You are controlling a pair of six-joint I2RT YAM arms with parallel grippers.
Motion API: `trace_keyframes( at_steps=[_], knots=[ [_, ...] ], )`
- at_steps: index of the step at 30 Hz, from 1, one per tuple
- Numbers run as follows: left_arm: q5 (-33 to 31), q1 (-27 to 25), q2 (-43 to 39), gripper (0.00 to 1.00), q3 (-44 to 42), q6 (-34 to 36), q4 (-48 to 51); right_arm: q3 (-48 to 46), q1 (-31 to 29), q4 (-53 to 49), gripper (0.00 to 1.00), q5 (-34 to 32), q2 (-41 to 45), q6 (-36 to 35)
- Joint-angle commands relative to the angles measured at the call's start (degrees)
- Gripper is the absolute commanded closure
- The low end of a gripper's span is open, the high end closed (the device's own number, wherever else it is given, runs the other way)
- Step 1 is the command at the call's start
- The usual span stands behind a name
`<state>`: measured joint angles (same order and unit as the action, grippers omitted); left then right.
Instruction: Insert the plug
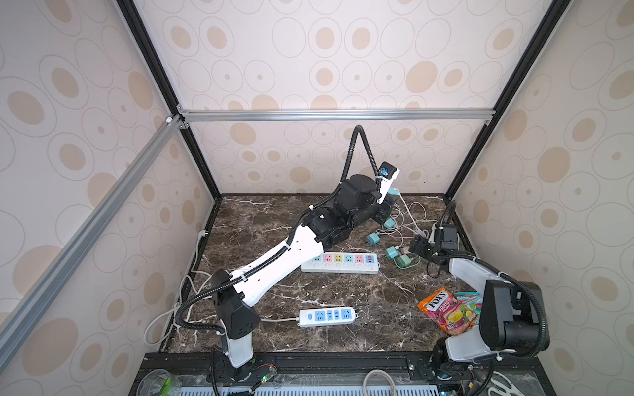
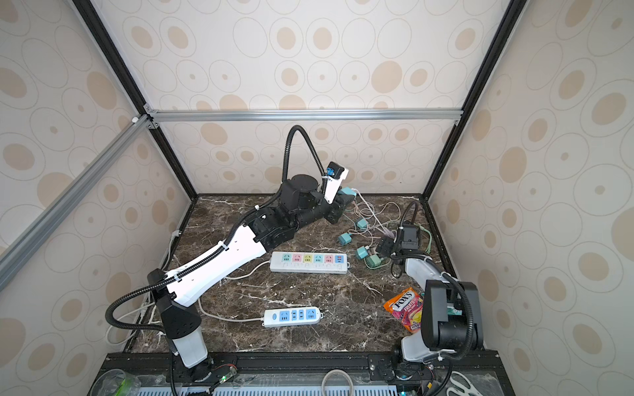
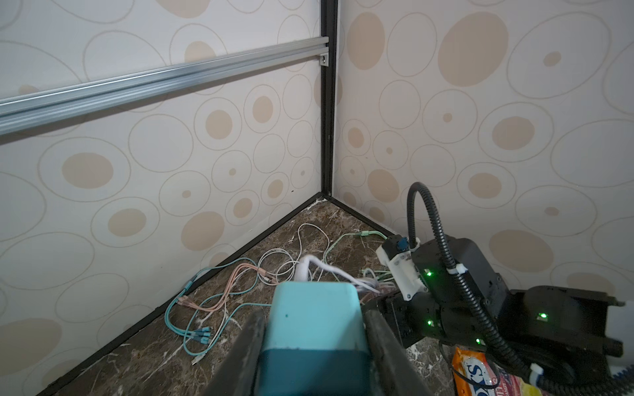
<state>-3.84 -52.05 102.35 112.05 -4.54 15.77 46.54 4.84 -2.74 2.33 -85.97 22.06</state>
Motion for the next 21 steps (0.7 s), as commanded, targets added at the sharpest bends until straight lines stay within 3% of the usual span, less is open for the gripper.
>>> trace_keyframes(
  at_steps=[1,3,11,16,21],
  knots=[
    [-4.2,1.5,-2.7,1.00,1.5,0.8,-4.4,1.4,0.6,-4.3,0.14,9.4,-0.1,-4.3],
    [-4.3,1.8,-1.9,1.00,0.6,0.8,-4.2,1.7,0.4,-5.1,0.13,16.6,1.4,-9.0],
    [-4.3,2.6,2.2,1.00,0.9,0.1,-0.4,-2.4,0.2,-5.6,0.10,10.4,10.2,-12.2],
    [-2.6,2.7,1.8,1.00,-0.8,-0.6,-0.6,-0.6,-0.1,-6.2,0.16,19.3,6.3,-18.6],
    [-1.9,3.2,1.4,1.00,-1.6,-1.4,-0.7,6.0,-2.1,-10.0,0.22,15.2,-1.6,-26.8]
  ],
)
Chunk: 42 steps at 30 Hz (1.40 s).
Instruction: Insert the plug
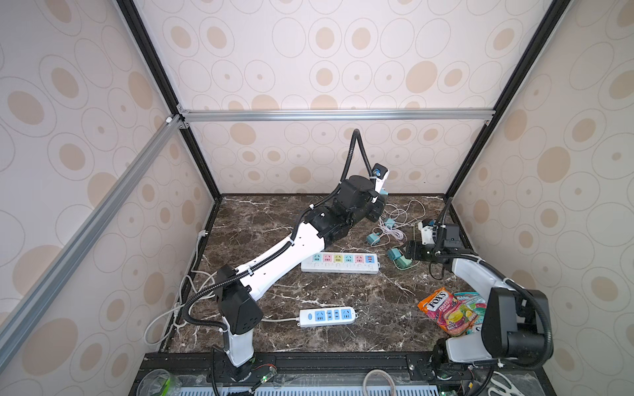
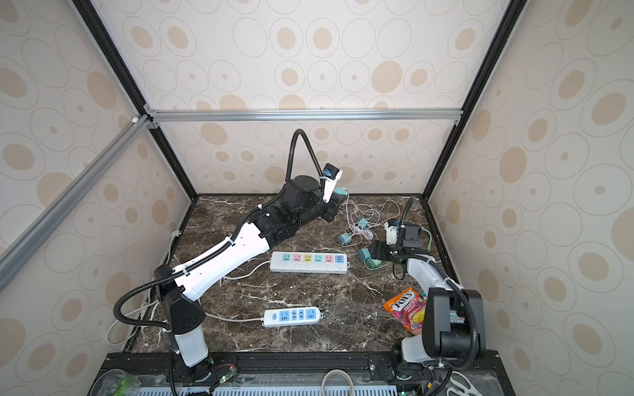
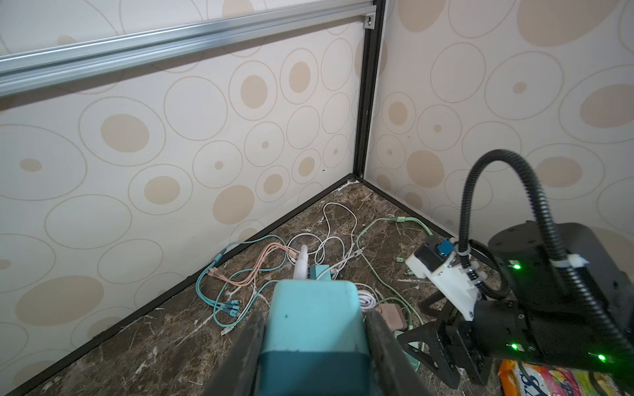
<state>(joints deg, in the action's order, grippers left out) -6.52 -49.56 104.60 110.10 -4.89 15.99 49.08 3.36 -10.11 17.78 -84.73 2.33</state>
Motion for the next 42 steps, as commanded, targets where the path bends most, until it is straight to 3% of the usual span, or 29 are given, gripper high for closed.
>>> trace_keyframes(
  at_steps=[1,11,14,17,19,24,30,33,35,37,42],
  knots=[
    [1.2,0.9,-1.0,1.00,0.1,-1.3,-1.1,4.9,-0.8,-3.4,0.24,0.0,-4.5,-9.4],
    [3.4,1.8,-2.5,1.00,-1.7,-2.7,-2.0,21.1,-4.8,-13.7,0.30,-9.0,-20.6,-26.0],
    [3.5,2.0,-3.2,1.00,-2.6,-3.1,-2.3,26.4,-6.2,-19.1,0.33,-10.1,-26.0,-28.9],
    [3.1,2.1,-4.2,1.00,-4.4,-3.3,-2.9,28.9,-7.7,-18.9,0.43,-16.8,-29.6,-28.3],
    [2.4,2.3,-4.9,1.00,-5.6,-3.4,-2.9,29.5,-8.2,-17.7,0.55,-19.9,-29.8,-26.7],
    [-0.9,2.9,-6.6,1.00,-9.4,-3.1,-2.9,25.7,-8.3,-15.4,0.82,-17.5,-22.3,-25.7],
    [-1.0,3.2,-7.0,1.00,-13.0,-2.6,-2.9,22.7,-7.9,-16.2,0.93,-17.3,-15.0,-25.9],
    [1.2,3.2,-7.2,1.00,-14.7,-1.7,-2.6,23.5,-7.2,-17.1,0.89,-16.0,-14.0,-24.5],
    [0.5,3.2,-7.6,1.00,-16.2,-1.5,-2.2,24.2,-7.0,-17.6,0.69,-16.9,-14.6,-23.4],
    [-0.2,3.1,-8.1,1.00,-17.3,-1.2,-1.1,24.4,-6.6,-17.0,0.58,-18.6,-15.7,-22.2],
    [0.3,3.2,-10.7,1.00,-21.4,-1.3,-0.9,24.7,-5.9,-18.7,0.53,-19.5,-18.1,-20.6]
  ],
)
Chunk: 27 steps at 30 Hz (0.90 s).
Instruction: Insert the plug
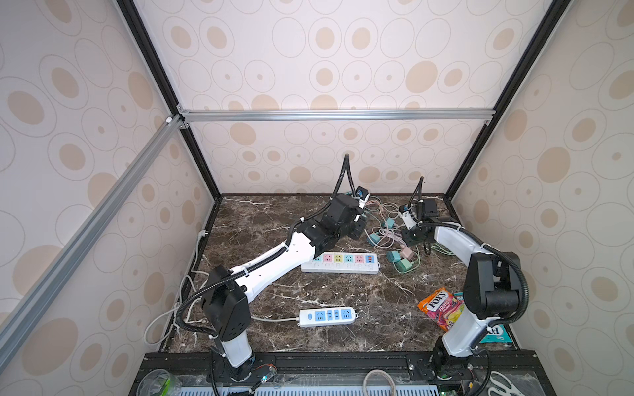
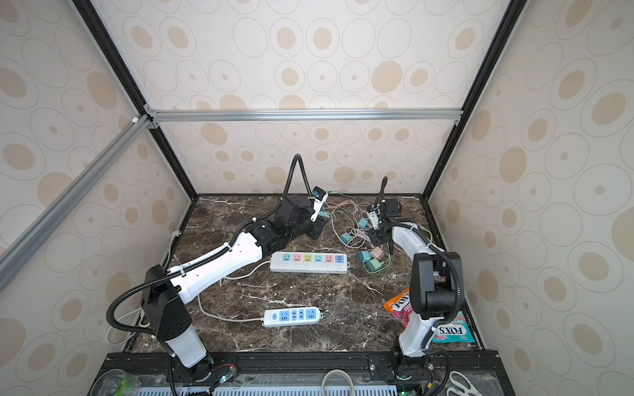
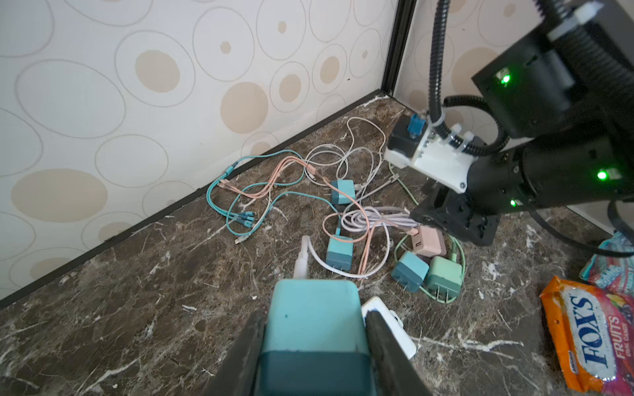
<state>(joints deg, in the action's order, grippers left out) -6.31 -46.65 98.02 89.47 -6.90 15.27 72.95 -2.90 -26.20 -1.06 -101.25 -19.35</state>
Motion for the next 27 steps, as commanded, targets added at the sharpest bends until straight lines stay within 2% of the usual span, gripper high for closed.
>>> trace_keyframes(
  at_steps=[1,4,9,12,15,17,19,23,27],
  knots=[
    [0.1,0.2,-4.7,1.00,-1.6,0.5,-0.5,0.6,0.3,-3.4,0.52,1.6,-1.5,0.3],
    [0.1,0.3,-5.4,1.00,-2.5,0.4,-0.7,-0.6,0.3,-6.4,0.45,9.6,-1.4,-3.9],
    [0.1,0.3,-5.0,1.00,-2.5,0.3,-0.7,-1.2,0.2,-8.0,0.38,7.6,-3.4,-5.8],
    [0.2,0.3,-5.2,1.00,-2.5,0.3,-0.7,-1.5,0.2,-6.3,0.38,5.8,-4.4,-4.5],
    [1.1,0.3,-6.5,1.00,-3.2,0.4,-0.8,-1.1,0.2,-2.1,0.45,1.1,-5.3,-0.1],
    [3.5,0.2,-8.0,1.00,-3.9,0.0,-0.9,-0.3,0.1,0.5,0.51,-2.8,-5.8,3.7],
    [6.3,0.2,-9.9,1.00,-4.9,-0.4,-0.9,0.7,0.2,2.4,0.52,-6.3,-5.9,6.8],
    [11.7,0.3,-15.2,1.00,-7.5,-0.6,-0.3,4.2,0.9,2.7,0.47,-15.5,-7.4,14.3],
    [16.8,1.0,-21.9,1.00,-9.7,-1.5,-1.0,9.8,2.3,-3.3,0.39,-19.8,-11.5,17.3]
  ],
)
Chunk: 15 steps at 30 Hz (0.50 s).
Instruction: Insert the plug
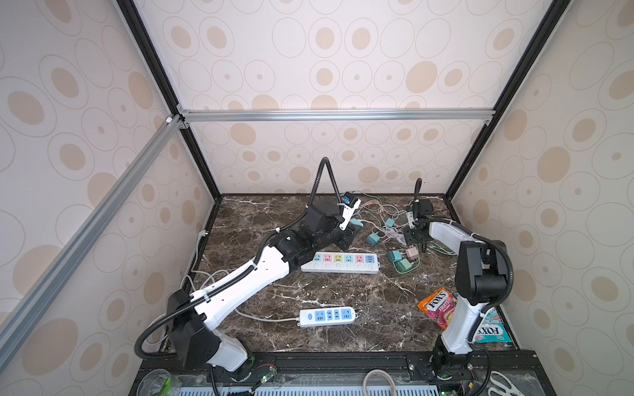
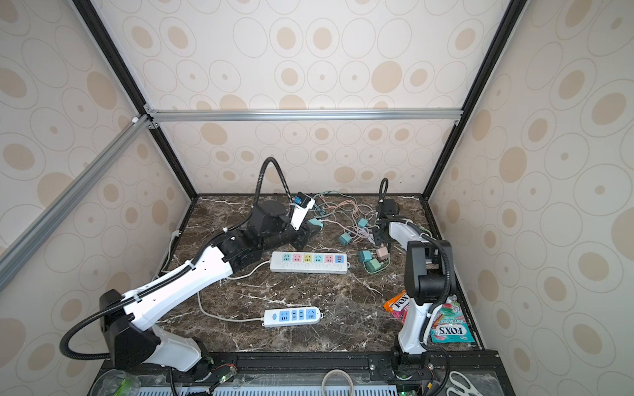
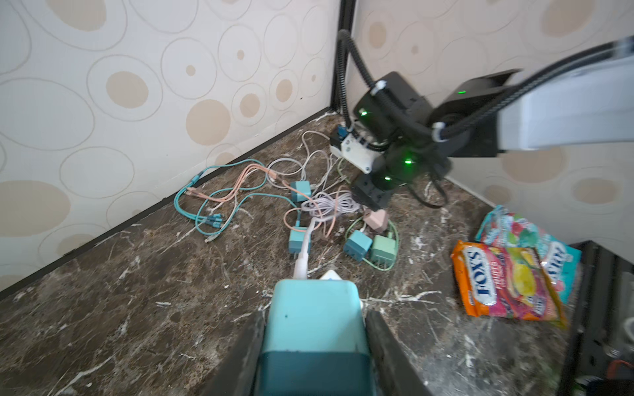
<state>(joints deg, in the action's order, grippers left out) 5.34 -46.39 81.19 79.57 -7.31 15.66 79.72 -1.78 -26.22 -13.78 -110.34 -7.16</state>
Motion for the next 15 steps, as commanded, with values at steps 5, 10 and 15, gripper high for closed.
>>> trace_keyframes(
  at_steps=[5,10,15],
  knots=[
    [6.3,2.7,-10.8,1.00,0.3,-1.5,-2.0,2.0,1.6,-4.5,0.33,-4.0,-1.1,5.4],
    [9.0,4.3,-12.1,1.00,2.3,-1.7,-3.3,0.2,1.7,-5.5,0.30,1.6,2.4,6.7],
    [6.9,4.5,-11.7,1.00,2.3,-1.2,-4.1,-2.5,1.6,-6.7,0.21,8.6,7.5,8.9]
  ],
)
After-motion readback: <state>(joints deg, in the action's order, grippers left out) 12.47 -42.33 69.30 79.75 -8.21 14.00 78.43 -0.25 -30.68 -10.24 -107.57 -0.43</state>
